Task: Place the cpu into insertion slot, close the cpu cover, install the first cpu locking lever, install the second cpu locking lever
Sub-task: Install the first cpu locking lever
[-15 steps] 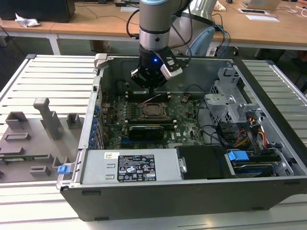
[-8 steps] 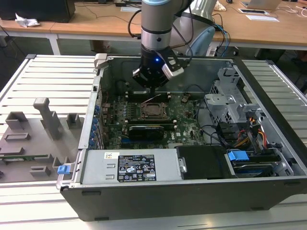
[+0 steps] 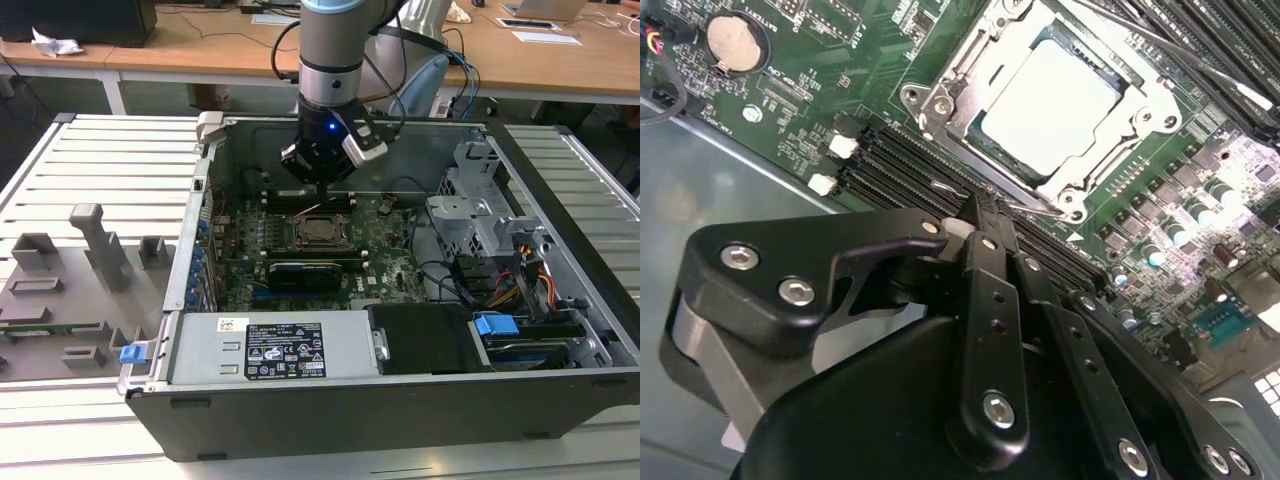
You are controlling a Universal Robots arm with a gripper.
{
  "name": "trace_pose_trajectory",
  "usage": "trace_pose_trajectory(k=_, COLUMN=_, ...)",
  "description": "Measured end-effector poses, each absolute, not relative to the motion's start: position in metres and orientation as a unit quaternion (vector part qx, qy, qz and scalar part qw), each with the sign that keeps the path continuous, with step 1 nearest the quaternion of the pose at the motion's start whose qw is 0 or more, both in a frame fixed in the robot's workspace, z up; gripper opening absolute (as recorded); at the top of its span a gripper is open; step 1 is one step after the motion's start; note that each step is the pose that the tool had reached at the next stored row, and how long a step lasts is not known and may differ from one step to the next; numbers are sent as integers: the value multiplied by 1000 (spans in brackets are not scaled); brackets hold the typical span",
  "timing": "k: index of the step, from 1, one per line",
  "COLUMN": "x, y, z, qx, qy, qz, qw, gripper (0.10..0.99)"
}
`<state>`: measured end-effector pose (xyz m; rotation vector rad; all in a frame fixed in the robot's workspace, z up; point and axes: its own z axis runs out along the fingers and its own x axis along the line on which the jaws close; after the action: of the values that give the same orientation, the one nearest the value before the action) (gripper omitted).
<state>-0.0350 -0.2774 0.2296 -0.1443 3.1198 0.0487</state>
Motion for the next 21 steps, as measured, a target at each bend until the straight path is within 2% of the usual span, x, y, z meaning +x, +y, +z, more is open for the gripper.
trace_pose_trajectory(k=21, x=-22, y=-276, z=207, qx=-46, qy=999, qz=5, qw=8, gripper=106)
